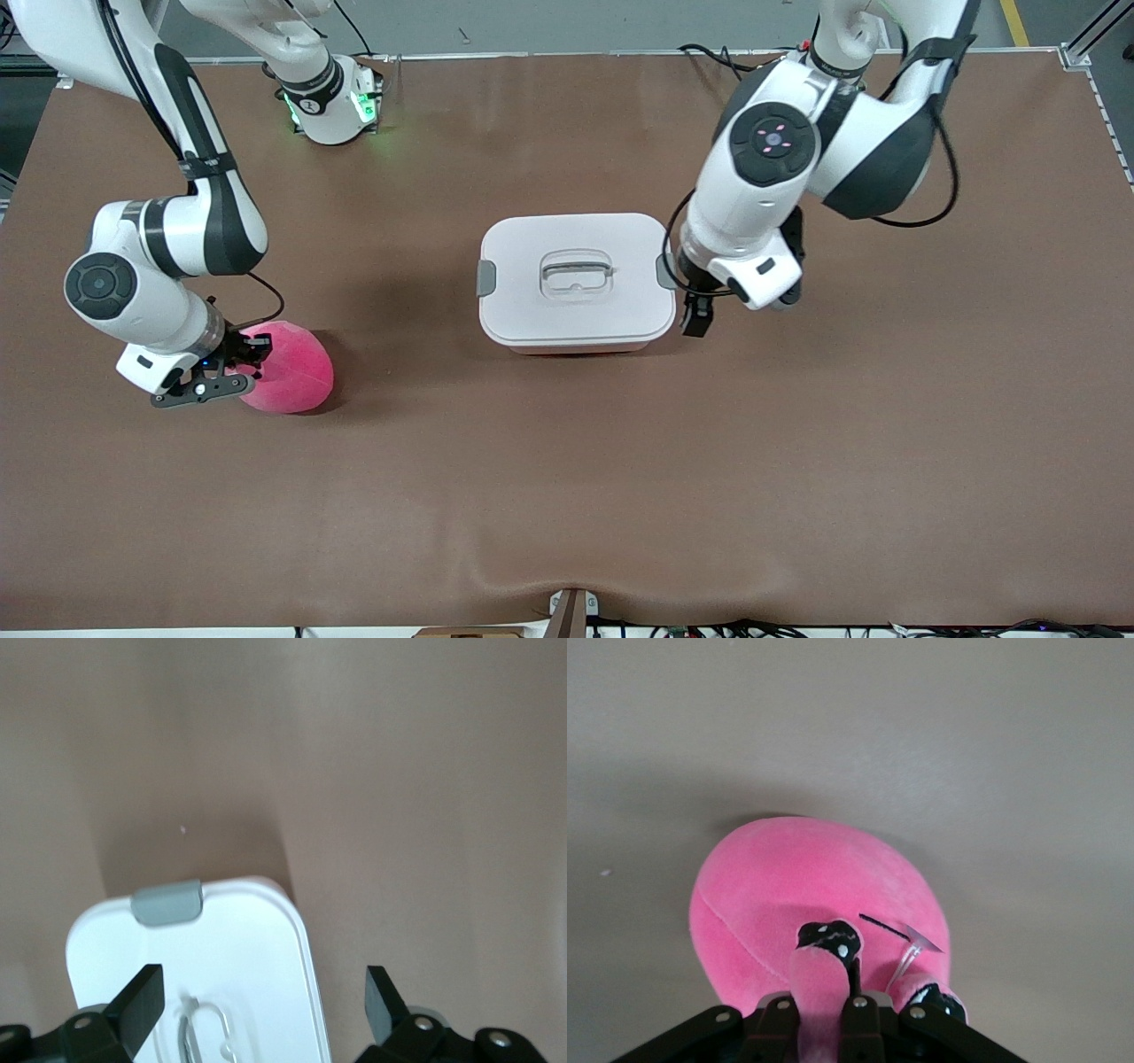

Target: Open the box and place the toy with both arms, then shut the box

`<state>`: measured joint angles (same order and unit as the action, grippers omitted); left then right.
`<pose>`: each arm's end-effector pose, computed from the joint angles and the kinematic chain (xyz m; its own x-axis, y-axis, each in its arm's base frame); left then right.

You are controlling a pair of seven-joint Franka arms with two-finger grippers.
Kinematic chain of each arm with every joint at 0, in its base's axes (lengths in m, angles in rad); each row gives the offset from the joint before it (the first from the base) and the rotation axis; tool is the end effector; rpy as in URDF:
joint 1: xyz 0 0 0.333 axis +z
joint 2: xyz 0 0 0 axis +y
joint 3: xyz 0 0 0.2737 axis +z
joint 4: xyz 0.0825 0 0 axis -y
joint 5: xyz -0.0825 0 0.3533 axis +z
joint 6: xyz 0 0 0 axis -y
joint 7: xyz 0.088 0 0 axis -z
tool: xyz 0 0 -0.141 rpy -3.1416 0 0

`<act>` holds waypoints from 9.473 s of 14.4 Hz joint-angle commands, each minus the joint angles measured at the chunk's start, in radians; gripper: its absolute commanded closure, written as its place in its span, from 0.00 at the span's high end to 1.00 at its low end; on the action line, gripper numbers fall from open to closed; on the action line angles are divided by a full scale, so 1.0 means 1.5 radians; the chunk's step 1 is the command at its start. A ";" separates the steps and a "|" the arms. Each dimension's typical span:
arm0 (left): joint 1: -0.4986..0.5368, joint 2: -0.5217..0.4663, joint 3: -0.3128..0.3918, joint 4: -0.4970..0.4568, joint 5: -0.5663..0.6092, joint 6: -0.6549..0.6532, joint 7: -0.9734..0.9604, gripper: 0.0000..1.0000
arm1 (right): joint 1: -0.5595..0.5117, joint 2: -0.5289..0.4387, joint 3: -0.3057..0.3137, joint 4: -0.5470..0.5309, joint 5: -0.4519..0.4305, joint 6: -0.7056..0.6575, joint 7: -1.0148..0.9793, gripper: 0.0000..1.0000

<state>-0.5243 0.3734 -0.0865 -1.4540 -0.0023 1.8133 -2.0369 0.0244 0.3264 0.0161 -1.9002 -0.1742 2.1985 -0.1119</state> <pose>0.5155 -0.3539 0.4064 0.1376 0.9902 -0.0244 0.9900 -0.1382 -0.0266 0.5808 0.0125 0.2730 0.9670 0.2499 -0.0491 0.2542 -0.9587 0.1276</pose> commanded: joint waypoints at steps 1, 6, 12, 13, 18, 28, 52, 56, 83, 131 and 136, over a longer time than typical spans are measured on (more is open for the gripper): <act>-0.022 0.020 0.003 0.012 -0.014 0.011 -0.039 1.00 | 0.006 -0.004 0.000 0.019 -0.032 -0.006 -0.002 0.00; -0.054 0.029 0.003 0.007 -0.015 0.037 -0.099 1.00 | 0.005 -0.038 0.002 0.027 -0.031 -0.017 -0.091 0.00; -0.096 0.067 0.004 0.003 -0.010 0.065 -0.177 1.00 | 0.011 -0.064 0.002 0.071 -0.032 -0.093 -0.241 0.00; -0.112 0.075 0.005 -0.001 -0.004 0.070 -0.195 1.00 | 0.011 -0.063 0.002 0.077 -0.032 -0.092 -0.276 0.00; -0.140 0.084 0.005 -0.052 0.003 0.138 -0.245 1.00 | 0.043 -0.079 0.003 0.084 -0.031 -0.093 -0.409 0.00; -0.182 0.086 0.005 -0.096 0.026 0.185 -0.303 0.92 | 0.093 -0.129 0.009 0.085 -0.022 -0.147 -0.642 0.00; -0.175 0.050 0.004 -0.089 0.026 0.174 -0.301 0.00 | 0.183 -0.188 0.008 0.082 -0.044 -0.241 -1.072 0.00; -0.156 0.033 0.005 -0.090 0.025 0.161 -0.292 0.00 | 0.196 -0.186 0.009 0.121 -0.115 -0.223 -1.061 0.00; 0.211 -0.015 0.002 -0.171 0.016 0.146 0.240 0.00 | 0.673 0.084 0.006 0.333 -0.338 -0.500 -0.819 0.00; 0.168 -0.010 -0.126 -0.147 0.056 0.148 0.001 0.00 | 0.020 -0.239 0.000 0.158 0.108 -0.437 -0.060 1.00; 0.110 0.016 -0.126 -0.105 0.056 0.148 -0.074 0.00 | 0.014 -0.243 -0.008 0.197 0.109 -0.492 -0.006 1.00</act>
<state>-0.3279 0.3693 -0.2791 -1.6661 0.0596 2.0420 -2.0953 0.0588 -0.0188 0.0152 -1.6149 -0.0145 1.4877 -0.1446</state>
